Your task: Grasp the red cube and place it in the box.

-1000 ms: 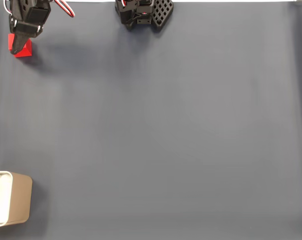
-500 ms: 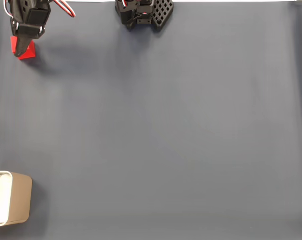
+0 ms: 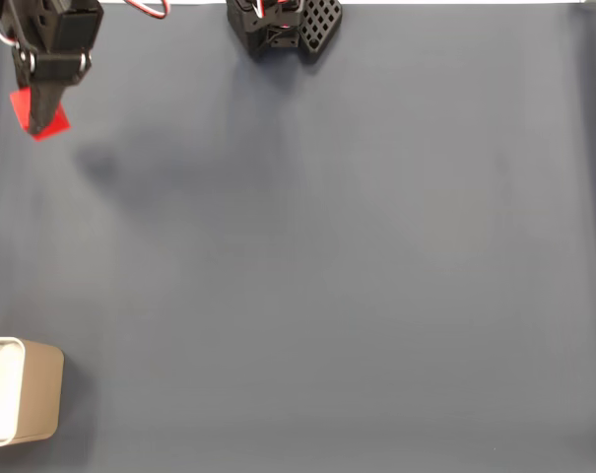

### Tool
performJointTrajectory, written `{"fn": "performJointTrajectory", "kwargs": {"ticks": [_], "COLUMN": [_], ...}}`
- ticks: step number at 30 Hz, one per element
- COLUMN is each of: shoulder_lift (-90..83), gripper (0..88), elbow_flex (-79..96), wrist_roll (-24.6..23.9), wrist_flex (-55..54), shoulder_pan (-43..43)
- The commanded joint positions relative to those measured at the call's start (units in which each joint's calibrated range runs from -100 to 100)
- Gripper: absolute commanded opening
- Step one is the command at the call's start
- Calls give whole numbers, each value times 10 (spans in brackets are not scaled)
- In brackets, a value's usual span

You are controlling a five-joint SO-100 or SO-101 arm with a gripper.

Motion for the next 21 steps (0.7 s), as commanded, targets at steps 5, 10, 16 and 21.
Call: {"fn": "performJointTrajectory", "kwargs": {"ticks": [5, 10, 16, 21], "shoulder_lift": [-16, -8, 35, 76], "gripper": [0, 0, 0, 0], "elbow_flex": [-124, -166, -236, -291], "wrist_roll": [6, 15, 25, 32], "wrist_flex": [64, 78, 80, 78], "shoulder_pan": [-87, -136, -186, -216]}}
